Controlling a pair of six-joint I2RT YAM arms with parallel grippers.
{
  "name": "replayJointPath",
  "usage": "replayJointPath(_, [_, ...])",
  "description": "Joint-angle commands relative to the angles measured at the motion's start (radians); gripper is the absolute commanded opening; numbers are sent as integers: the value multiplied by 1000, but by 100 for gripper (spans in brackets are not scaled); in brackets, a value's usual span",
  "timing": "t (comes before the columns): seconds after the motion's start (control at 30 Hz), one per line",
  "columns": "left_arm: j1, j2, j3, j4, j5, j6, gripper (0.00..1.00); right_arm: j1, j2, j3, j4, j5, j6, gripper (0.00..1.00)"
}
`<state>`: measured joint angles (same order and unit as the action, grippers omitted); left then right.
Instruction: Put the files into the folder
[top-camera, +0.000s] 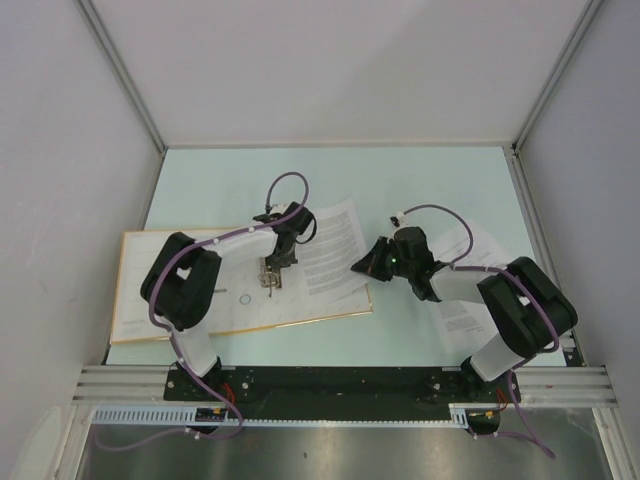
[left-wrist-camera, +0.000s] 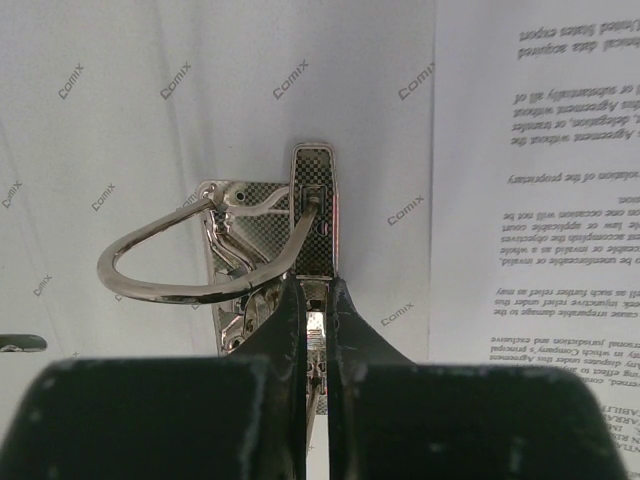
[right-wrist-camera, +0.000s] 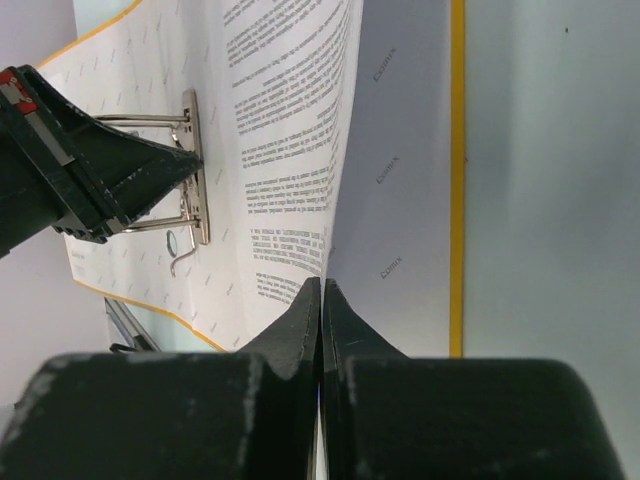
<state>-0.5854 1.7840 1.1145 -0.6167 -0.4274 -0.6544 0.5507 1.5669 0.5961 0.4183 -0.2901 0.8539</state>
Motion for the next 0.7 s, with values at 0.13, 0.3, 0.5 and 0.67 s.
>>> replayJointPath(0.13, [12,-69,36,-23,88,45,0,2,51,-85,145,-24,149,0])
replayJointPath(0.3, [22,-87,16,-8,125,44,0,9,73,-123,210,-21,227,0])
replayJointPath(0.5, [22,-136,-44,43,121,18,0,40,96,-163,307,23,359,0])
replayJointPath(0.67, [22,-136,-48,49,122,15,0,86,71,-168,298,75,412,0])
